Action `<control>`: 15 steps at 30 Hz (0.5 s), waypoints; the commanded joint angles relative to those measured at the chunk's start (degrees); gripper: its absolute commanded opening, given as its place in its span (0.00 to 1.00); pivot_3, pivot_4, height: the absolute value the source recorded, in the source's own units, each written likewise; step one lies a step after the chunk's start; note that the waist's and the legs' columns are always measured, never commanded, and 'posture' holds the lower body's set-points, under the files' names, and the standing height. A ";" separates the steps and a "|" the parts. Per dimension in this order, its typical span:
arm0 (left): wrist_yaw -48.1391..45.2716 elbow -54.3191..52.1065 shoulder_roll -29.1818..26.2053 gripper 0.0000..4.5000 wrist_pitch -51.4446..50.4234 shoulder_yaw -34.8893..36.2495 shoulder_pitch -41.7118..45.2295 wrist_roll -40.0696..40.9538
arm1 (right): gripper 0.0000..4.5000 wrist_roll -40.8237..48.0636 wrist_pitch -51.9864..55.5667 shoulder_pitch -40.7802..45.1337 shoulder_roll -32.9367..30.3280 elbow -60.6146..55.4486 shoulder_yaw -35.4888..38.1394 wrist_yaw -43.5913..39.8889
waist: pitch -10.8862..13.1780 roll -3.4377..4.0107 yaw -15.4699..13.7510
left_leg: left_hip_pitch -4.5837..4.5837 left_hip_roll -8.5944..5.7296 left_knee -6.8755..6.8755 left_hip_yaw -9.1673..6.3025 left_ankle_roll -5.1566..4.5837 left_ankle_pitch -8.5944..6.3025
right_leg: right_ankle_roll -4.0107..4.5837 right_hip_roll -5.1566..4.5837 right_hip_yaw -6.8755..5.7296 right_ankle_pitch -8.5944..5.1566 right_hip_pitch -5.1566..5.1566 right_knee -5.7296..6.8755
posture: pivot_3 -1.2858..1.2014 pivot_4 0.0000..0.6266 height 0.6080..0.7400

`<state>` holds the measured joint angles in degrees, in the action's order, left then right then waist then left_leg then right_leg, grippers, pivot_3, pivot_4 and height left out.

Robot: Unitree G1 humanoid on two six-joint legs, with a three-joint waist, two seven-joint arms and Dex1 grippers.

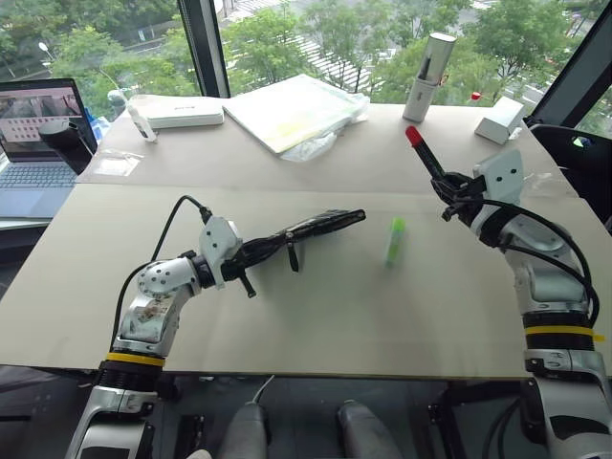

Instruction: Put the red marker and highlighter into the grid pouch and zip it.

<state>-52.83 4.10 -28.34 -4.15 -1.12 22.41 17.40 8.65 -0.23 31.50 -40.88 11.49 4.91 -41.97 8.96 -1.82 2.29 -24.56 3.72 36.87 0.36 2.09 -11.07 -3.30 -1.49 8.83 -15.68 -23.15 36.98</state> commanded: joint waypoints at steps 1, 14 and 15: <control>-0.93 -1.60 -0.94 0.00 -0.48 1.10 1.39 1.19 | 0.13 -2.31 -15.27 -4.34 -6.81 -3.97 -3.35 -12.33 | 0.00 0.00 -0.15 | -0.01 0.00 0.00 -0.01 0.00 0.00 | -0.01 0.00 -0.03 0.00 0.01 -0.04 | 0.52 0.24 0.98; -1.63 -1.32 0.15 0.00 0.07 -1.21 1.44 -0.20 | 0.13 -10.61 -29.57 -1.94 -8.44 1.01 -8.38 -13.77 | 0.02 0.02 0.16 | 0.08 -0.01 0.06 -0.01 0.04 0.03 | 0.06 0.00 -0.02 -0.01 0.02 0.09 | 0.52 0.24 0.98; -1.53 -1.48 0.26 0.00 0.06 -1.33 1.28 -0.23 | 0.13 -10.46 -29.69 -1.71 -8.66 1.16 -8.35 -14.04 | 0.02 0.03 0.15 | 0.07 -0.01 0.06 -0.02 0.04 0.03 | 0.06 0.00 -0.02 -0.01 0.02 0.09 | 0.52 0.24 0.98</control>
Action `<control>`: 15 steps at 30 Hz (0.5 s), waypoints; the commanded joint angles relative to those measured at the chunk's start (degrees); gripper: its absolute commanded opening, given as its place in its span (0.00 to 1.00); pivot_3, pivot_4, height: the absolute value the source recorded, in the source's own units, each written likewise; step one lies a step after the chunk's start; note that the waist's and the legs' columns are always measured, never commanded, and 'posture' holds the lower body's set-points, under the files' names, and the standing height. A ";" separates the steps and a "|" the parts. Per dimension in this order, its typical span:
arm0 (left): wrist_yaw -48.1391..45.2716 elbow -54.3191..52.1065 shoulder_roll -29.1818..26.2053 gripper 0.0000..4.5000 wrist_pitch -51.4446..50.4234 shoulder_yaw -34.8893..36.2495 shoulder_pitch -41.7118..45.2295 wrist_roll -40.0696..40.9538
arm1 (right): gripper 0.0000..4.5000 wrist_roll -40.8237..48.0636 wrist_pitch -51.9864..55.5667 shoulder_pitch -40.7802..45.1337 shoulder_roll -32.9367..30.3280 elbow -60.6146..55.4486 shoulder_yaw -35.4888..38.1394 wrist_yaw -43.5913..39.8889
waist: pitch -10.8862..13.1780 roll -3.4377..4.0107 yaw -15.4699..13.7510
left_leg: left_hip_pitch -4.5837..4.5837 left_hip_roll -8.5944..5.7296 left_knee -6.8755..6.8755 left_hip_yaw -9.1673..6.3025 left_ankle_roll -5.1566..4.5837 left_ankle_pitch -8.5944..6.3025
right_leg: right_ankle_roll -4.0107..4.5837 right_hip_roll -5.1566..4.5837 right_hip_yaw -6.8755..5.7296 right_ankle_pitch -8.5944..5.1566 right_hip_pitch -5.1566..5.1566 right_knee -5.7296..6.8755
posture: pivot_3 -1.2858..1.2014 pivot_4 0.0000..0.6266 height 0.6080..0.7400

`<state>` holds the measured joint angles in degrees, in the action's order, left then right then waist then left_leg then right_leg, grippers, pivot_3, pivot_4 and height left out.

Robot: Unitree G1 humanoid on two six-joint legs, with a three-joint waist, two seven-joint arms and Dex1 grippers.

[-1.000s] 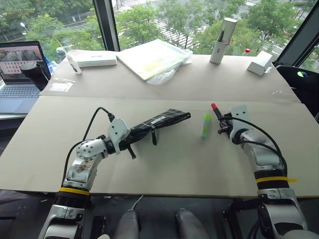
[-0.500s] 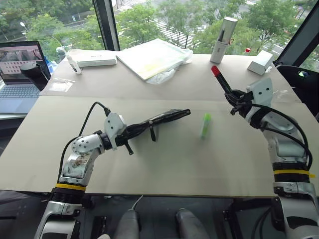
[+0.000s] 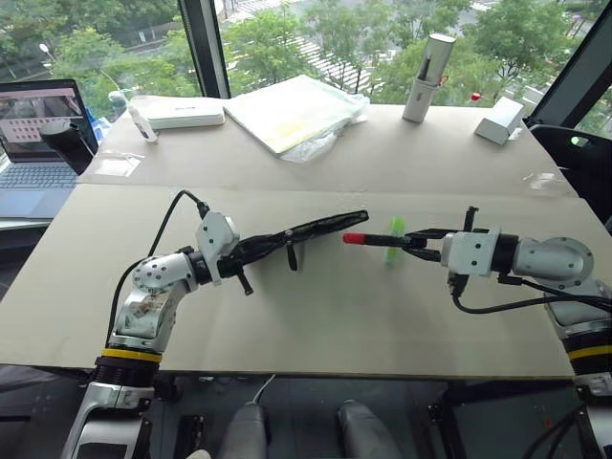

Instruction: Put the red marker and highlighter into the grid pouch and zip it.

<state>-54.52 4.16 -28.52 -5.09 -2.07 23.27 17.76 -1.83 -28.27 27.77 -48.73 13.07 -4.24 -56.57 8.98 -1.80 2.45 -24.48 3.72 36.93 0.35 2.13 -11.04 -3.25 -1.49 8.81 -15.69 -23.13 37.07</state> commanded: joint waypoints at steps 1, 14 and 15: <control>0.24 -1.63 0.51 0.00 1.05 -0.48 0.24 -0.63 | 0.13 0.46 -1.46 2.22 -1.03 -0.40 1.03 0.22 | 0.00 0.00 -0.04 | 0.00 0.00 0.00 0.00 0.00 0.00 | 0.00 0.00 0.00 0.00 0.00 0.00 | 0.52 0.24 0.98; 0.48 -0.89 1.90 0.00 2.38 -1.38 -0.43 -1.97 | 0.13 -0.48 -4.45 5.08 -4.68 4.02 0.83 -0.70 | 0.00 0.00 -0.13 | 0.06 0.00 0.01 0.00 0.00 0.00 | 0.02 -0.01 0.01 0.01 0.05 0.01 | 0.52 0.24 0.98; 0.49 -0.94 2.00 0.00 2.35 -1.34 -0.40 -1.94 | 0.13 -0.81 -4.69 5.21 -4.59 4.28 0.64 -0.60 | 0.00 0.01 -0.12 | 0.06 0.00 0.01 0.00 0.00 0.00 | 0.02 0.00 0.01 0.01 0.05 0.02 | 0.52 0.24 0.98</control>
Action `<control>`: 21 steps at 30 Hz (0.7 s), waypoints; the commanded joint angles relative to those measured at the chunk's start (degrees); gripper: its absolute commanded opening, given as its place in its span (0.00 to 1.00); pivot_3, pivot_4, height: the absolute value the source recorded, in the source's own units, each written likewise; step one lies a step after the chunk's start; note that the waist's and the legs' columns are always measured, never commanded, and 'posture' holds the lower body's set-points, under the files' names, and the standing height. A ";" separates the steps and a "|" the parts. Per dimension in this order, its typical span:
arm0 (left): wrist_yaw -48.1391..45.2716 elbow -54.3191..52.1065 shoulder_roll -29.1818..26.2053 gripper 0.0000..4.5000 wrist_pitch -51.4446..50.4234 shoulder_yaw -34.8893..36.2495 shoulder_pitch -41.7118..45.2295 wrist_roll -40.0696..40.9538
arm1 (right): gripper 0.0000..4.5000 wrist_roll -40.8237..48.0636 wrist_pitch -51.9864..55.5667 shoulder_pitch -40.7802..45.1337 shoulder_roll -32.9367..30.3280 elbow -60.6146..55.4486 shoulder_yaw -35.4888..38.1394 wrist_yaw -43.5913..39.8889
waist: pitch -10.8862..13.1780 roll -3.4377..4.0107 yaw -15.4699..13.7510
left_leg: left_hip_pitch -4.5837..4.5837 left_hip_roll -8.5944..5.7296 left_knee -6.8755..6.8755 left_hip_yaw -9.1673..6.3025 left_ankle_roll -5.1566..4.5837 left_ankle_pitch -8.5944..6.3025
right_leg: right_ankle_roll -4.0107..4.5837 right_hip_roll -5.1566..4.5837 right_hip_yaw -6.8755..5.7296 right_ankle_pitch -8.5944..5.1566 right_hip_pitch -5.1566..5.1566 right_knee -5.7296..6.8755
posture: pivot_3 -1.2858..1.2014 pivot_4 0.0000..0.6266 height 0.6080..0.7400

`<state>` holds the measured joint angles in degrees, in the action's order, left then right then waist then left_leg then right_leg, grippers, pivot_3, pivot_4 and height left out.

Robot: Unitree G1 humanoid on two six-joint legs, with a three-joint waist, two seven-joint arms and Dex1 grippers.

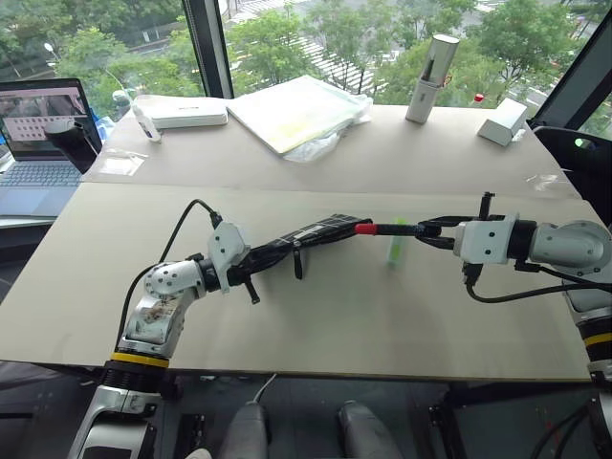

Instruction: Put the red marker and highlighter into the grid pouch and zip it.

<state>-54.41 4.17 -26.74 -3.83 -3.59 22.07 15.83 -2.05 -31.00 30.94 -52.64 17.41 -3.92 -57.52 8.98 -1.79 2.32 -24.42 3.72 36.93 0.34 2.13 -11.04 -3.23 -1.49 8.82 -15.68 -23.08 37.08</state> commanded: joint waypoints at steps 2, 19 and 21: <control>0.50 -1.12 0.47 0.00 1.01 0.20 0.87 -0.01 | 0.13 -1.23 -2.46 2.25 -0.51 0.68 0.00 0.58 | 0.00 0.00 0.06 | 0.00 0.00 0.00 0.00 0.00 0.00 | 0.00 0.00 0.00 0.00 0.00 0.00 | 0.52 0.24 0.98; 0.22 -1.67 0.64 0.00 1.37 -0.22 -0.15 -0.24 | 0.13 -3.67 -3.14 6.68 2.71 3.81 -3.26 1.08 | 0.00 0.00 -0.08 | 0.01 -0.01 0.00 0.00 0.00 0.00 | 0.01 -0.01 0.00 0.01 0.02 0.01 | 0.52 0.24 0.98; 0.17 -1.58 0.57 0.00 1.34 -0.19 -0.16 -0.26 | 0.13 -2.42 -2.75 6.42 2.54 3.57 -2.69 0.45 | 0.00 0.00 -0.08 | 0.01 -0.01 0.00 0.00 0.00 0.00 | 0.01 -0.01 0.00 0.01 0.02 0.01 | 0.52 0.24 0.98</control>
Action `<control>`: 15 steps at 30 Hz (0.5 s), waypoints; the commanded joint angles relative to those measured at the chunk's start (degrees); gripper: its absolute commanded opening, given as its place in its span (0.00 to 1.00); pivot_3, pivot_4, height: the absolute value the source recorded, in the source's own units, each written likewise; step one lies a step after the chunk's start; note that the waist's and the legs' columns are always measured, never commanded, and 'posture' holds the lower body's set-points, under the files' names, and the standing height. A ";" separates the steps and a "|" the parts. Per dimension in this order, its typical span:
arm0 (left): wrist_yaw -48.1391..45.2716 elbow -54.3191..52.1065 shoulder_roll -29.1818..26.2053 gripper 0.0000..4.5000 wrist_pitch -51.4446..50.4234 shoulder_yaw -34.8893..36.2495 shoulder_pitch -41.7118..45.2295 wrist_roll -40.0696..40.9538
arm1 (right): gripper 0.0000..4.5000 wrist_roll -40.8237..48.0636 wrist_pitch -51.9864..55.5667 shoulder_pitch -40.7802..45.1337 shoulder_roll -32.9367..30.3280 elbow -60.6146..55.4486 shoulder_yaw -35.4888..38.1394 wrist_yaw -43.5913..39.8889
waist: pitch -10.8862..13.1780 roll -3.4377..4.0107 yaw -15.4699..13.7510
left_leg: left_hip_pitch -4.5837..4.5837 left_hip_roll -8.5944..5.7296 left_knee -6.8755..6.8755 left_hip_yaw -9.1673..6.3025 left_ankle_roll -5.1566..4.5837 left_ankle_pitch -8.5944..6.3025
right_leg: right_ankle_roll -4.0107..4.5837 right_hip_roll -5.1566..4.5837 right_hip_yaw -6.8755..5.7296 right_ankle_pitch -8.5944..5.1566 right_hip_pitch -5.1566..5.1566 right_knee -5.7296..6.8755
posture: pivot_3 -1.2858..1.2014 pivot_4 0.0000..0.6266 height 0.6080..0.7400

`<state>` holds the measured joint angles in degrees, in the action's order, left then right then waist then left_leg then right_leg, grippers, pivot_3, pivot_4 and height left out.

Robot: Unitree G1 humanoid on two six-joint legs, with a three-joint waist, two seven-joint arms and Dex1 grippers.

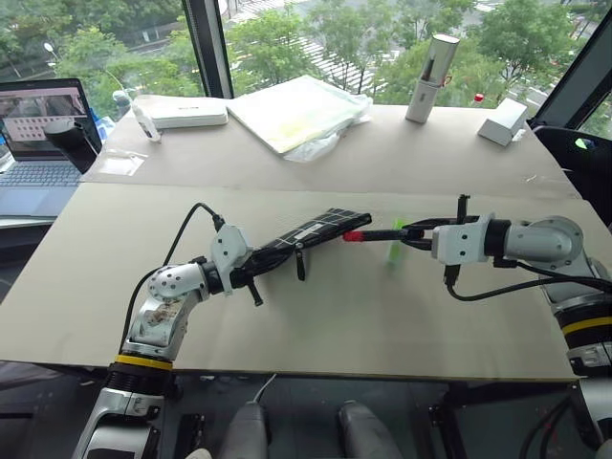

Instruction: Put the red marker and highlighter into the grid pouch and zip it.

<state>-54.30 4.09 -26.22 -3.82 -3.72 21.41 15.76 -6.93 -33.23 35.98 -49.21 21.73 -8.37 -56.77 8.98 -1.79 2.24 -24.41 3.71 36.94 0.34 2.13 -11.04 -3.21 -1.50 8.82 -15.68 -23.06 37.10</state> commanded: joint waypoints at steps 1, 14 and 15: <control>0.03 -1.49 0.03 0.00 1.31 -0.06 0.48 -0.19 | 0.13 3.06 -0.34 1.23 -0.97 -0.91 1.96 -0.62 | 0.00 0.00 0.03 | 0.00 0.00 0.00 0.00 0.00 0.00 | 0.00 0.00 0.00 0.00 0.00 0.00 | 0.52 0.24 0.98; -0.46 -1.09 0.00 0.00 1.19 -0.34 1.09 -0.32 | 0.13 4.37 0.64 0.59 -4.01 -0.78 3.06 -0.48 | 0.00 0.00 0.14 | 0.03 0.01 0.00 0.00 0.00 0.00 | 0.00 0.01 0.00 0.00 0.02 0.01 | 0.52 0.24 0.98; -0.43 -1.09 0.03 0.00 1.15 -0.35 1.16 -0.31 | 0.13 4.06 0.57 0.67 -3.90 -0.74 2.82 -0.38 | 0.00 0.00 0.16 | 0.03 0.01 0.00 0.00 0.00 0.00 | 0.00 0.01 0.00 0.00 0.02 0.01 | 0.52 0.24 0.98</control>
<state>-54.62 4.11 -26.22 -3.79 -3.91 21.61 15.72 -3.33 -32.90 35.74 -52.49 21.87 -7.31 -57.86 8.98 -1.79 2.40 -24.38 3.72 36.94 0.34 2.12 -11.04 -3.21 -1.50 8.82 -15.68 -23.05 37.11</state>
